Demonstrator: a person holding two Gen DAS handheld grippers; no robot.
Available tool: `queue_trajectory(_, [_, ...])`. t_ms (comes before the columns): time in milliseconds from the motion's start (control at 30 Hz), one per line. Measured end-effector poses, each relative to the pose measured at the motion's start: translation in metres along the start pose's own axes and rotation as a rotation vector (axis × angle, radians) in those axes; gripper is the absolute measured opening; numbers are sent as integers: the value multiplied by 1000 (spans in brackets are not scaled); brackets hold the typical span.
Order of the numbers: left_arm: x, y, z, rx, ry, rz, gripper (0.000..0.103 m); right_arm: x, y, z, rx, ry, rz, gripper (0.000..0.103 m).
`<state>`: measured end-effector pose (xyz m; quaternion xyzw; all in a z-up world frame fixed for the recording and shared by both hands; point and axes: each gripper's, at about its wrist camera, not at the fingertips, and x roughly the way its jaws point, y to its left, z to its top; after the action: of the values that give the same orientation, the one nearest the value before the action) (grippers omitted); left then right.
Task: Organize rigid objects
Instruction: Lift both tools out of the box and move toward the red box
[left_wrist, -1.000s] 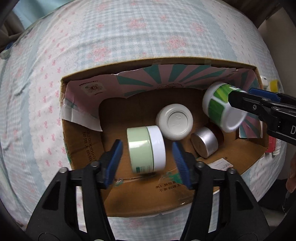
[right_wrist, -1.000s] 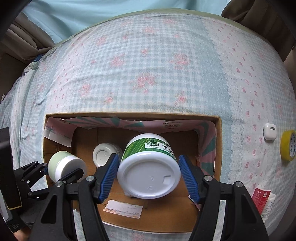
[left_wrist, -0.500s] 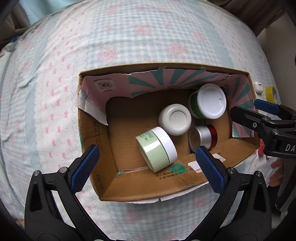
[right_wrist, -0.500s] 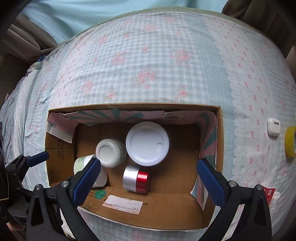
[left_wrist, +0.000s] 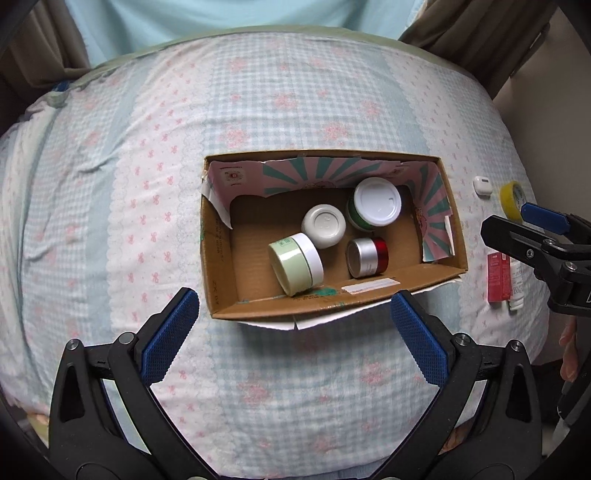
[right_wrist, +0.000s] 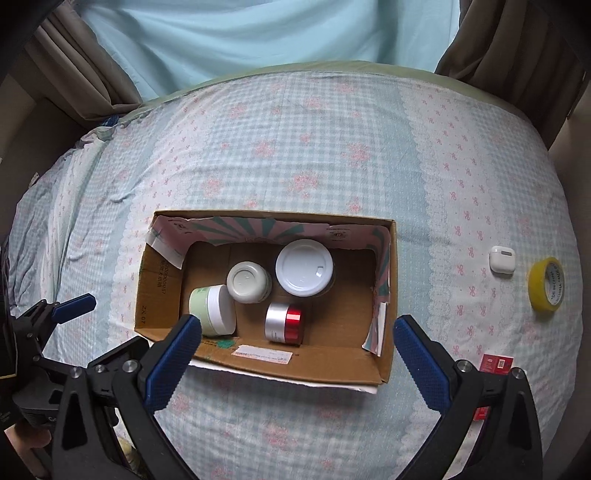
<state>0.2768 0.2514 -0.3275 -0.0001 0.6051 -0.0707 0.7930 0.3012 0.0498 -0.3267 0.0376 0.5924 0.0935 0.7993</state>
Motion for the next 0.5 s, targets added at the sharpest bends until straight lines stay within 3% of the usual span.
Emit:
queue_trajectory(367, [-94, -51, -37, 34, -122, -24, 103, -113, -16, -56, 0, -104, -34, 103])
queue_trajectory(500, [-114, -83, -47, 57, -154, -54, 103, -155, -35, -80, -3, -137, -91, 103])
